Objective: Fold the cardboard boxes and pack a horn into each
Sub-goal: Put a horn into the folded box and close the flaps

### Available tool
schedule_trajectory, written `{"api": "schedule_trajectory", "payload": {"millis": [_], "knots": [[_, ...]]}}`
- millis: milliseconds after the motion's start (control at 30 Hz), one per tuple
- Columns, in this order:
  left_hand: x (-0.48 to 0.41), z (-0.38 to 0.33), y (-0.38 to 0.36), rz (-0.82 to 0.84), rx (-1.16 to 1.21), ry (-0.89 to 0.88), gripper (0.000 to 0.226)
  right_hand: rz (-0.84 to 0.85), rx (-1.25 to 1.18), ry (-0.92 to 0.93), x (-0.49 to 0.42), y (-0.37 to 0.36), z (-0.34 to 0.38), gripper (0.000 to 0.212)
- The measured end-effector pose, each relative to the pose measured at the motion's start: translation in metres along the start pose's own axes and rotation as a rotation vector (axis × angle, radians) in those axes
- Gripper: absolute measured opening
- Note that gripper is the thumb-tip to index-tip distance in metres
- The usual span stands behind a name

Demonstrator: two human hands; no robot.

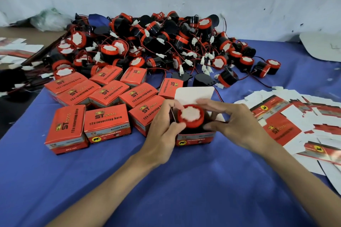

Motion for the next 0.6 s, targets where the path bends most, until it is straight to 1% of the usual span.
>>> {"api": "schedule_trajectory", "payload": {"millis": [67, 100, 167, 233, 267, 300, 333, 367, 400, 433, 500, 533, 567, 600], "knots": [[0.000, 0.005, 0.002, -0.059, -0.102, 0.045, 0.019, -0.111, 0.100, 0.047, 0.001, 0.002, 0.008, 0.040], [0.000, 0.007, 0.002, -0.083, -0.168, 0.067, 0.020, -0.130, 0.159, 0.080, 0.002, 0.000, 0.013, 0.030], [0.000, 0.008, 0.001, -0.112, -0.250, 0.079, 0.028, -0.081, 0.307, 0.113, 0.002, -0.005, 0.019, 0.018], [0.001, 0.010, -0.001, -0.110, -0.262, 0.089, 0.034, 0.028, 0.433, 0.122, 0.003, -0.003, 0.021, 0.012], [0.000, 0.010, -0.002, -0.097, -0.277, 0.099, 0.037, 0.052, 0.482, 0.119, 0.004, 0.003, 0.023, 0.015], [0.000, 0.010, -0.003, -0.082, -0.305, 0.109, 0.041, 0.031, 0.526, 0.103, 0.005, 0.014, 0.025, 0.020], [-0.001, 0.009, -0.004, -0.070, -0.336, 0.117, 0.044, -0.024, 0.574, 0.063, 0.006, 0.028, 0.027, 0.019], [-0.002, 0.009, -0.005, -0.061, -0.365, 0.127, 0.046, -0.078, 0.635, 0.012, 0.006, 0.041, 0.029, 0.013], [-0.003, 0.008, -0.005, -0.053, -0.384, 0.141, 0.049, -0.093, 0.693, -0.038, 0.006, 0.050, 0.030, 0.007], [-0.004, 0.009, -0.006, -0.047, -0.388, 0.159, 0.051, -0.060, 0.720, -0.082, 0.007, 0.054, 0.031, 0.011], [-0.003, 0.010, -0.006, -0.042, -0.376, 0.197, 0.055, 0.145, 0.646, -0.145, 0.011, 0.047, 0.031, 0.018], [-0.003, 0.010, -0.006, -0.039, -0.371, 0.211, 0.055, 0.250, 0.536, -0.181, 0.015, 0.041, 0.035, 0.018], [-0.003, 0.011, -0.007, -0.034, -0.366, 0.224, 0.056, 0.309, 0.415, -0.197, 0.017, 0.037, 0.040, 0.015], [-0.003, 0.011, -0.008, -0.029, -0.357, 0.235, 0.057, 0.307, 0.334, -0.186, 0.016, 0.035, 0.045, 0.010]]}}
Point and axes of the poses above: each hand's wrist, its own x-axis away from the middle knuckle, its own y-axis out of the back of the hand, z = x × y, the point moved 9 cm from there along -x, towards the middle knuckle, and after that the axes turned 13 degrees about -y, right-handed, at the moved point
